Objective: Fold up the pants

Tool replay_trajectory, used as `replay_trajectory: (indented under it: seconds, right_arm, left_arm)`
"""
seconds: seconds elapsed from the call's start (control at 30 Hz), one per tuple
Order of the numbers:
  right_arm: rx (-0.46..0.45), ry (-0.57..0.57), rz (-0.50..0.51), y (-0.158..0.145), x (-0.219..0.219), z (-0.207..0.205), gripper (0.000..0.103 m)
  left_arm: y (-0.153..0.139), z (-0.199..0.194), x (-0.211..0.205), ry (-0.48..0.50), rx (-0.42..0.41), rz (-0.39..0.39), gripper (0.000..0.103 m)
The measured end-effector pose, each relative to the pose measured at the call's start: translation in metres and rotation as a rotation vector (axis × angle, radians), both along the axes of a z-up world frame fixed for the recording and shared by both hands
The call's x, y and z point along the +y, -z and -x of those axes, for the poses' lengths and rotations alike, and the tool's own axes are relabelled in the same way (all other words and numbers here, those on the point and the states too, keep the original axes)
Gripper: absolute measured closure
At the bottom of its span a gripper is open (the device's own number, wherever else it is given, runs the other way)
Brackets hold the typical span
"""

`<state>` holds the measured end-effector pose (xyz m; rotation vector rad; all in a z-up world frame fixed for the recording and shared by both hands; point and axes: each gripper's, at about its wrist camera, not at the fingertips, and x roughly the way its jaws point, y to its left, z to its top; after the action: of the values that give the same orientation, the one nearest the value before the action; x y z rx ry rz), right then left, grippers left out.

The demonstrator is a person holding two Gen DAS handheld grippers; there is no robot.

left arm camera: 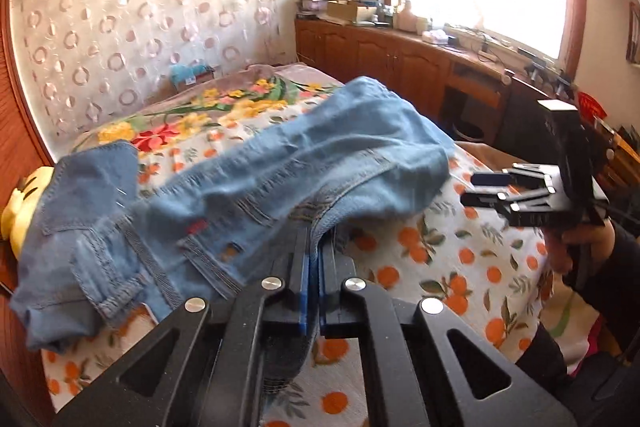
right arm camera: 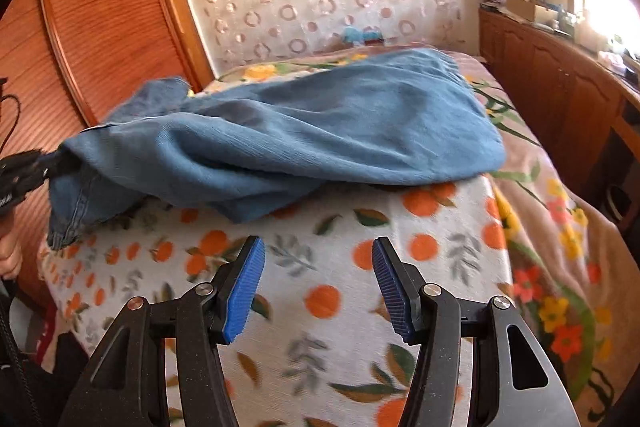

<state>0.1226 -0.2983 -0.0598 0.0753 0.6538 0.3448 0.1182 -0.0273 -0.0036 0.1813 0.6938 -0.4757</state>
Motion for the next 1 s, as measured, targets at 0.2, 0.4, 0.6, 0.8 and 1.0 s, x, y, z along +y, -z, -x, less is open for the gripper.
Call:
replay_trajectory:
  seconds: [0.2, 0.4, 0.6, 0.8, 1.0]
  right_arm:
    - [0.016, -0.07, -0.02, 0.003, 0.018, -0.012, 0.045]
    - [0.055, -0.11, -0.028, 0.006, 0.033, -0.039, 0.048]
    - [0.055, -0.096, -0.103, 0.0, 0.017, -0.06, 0.1]
    - [-0.082, -0.14, -0.126, -0.054, -0.026, -0.026, 0.102]
    - [-0.132, -0.183, -0.015, -0.088, -0.038, 0.028, 0.102]
  left_arm:
    - [-0.007, -0.013, 0.001, -0.01, 0.003, 0.006, 0.099]
    - [-0.006, -0.014, 0.004, -0.016, 0.006, 0.023, 0.099]
    - [-0.008, -0.011, 0.006, -0.013, 0.005, 0.029, 0.099]
    - [-0.018, 0.002, 0.01, 0.001, -0.013, 0.035, 0.099]
    - [-0.022, 0.037, 0.004, 0.048, -0.021, 0.035, 0.099]
